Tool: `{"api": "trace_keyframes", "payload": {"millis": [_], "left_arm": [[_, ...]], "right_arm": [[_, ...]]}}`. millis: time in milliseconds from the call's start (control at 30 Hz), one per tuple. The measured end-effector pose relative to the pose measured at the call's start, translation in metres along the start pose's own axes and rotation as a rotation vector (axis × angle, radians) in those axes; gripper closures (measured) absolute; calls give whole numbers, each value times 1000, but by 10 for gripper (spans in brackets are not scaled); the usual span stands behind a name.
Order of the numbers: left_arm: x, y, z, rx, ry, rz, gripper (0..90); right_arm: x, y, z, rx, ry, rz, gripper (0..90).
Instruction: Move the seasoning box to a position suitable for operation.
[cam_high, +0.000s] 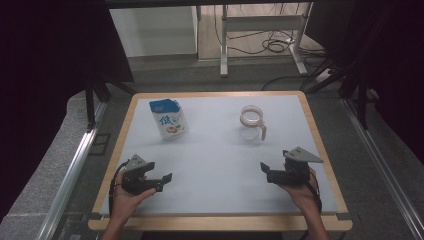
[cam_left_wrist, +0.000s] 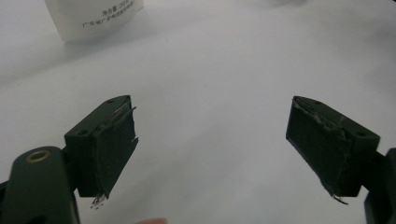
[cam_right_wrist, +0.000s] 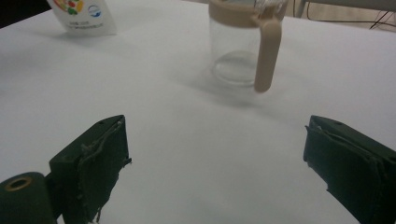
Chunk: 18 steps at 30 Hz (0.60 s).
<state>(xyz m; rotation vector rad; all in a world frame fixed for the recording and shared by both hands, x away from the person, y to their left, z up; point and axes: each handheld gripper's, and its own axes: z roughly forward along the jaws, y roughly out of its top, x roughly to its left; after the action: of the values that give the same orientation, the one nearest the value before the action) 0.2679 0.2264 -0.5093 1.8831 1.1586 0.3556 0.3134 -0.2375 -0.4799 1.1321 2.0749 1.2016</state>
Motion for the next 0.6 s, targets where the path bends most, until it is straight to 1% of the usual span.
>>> {"api": "trace_keyframes", "payload": {"millis": [33, 67, 100, 167, 233, 267, 300, 333, 400, 433, 467, 500, 533, 567, 600], "left_arm": [[0, 0, 0, 0, 0, 0, 161], [2, 0, 1, 1, 0, 2, 161], [3, 0, 3, 1, -1, -6, 164], [4, 0, 3, 3, 1, -3, 165], [5, -1, 3, 3, -4, -13, 165], [6, -1, 3, 3, -3, -14, 165], [6, -1, 3, 3, -3, -14, 165], [7, -2, 2, 1, 1, -20, 165], [8, -2, 2, 0, -5, -28, 165], [9, -2, 2, -2, -6, -26, 164], [9, -1, 2, -1, -7, -27, 164], [10, -1, 3, -2, -8, -29, 163], [10, -1, 3, 0, -9, -32, 161], [11, -1, 4, 1, -9, -35, 159], [11, -1, 4, 1, -9, -35, 157]], "right_arm": [[-1, 5, 3, 2, -5, -8, 71], [-1, 5, 3, 2, -5, -8, 71], [-6, 16, 11, 1, -6, -15, 71], [-11, 23, 19, 3, -8, -7, 71], [-17, 30, 32, 7, 19, 13, 71], [-19, 33, 38, 10, 17, 14, 71], [-20, 38, 45, 14, 11, 4, 71], [-21, 41, 49, 15, 7, 3, 71], [-24, 47, 56, 17, 3, 10, 72], [-25, 49, 59, 10, 11, 13, 71], [-26, 53, 63, 31, 6, 9, 68], [-26, 58, 65, 43, -20, -11, 67], [-26, 64, 67, 41, -27, -20, 66], [-26, 70, 68, 36, -29, -20, 66], [-26, 70, 68, 36, -29, -20, 66]]}}
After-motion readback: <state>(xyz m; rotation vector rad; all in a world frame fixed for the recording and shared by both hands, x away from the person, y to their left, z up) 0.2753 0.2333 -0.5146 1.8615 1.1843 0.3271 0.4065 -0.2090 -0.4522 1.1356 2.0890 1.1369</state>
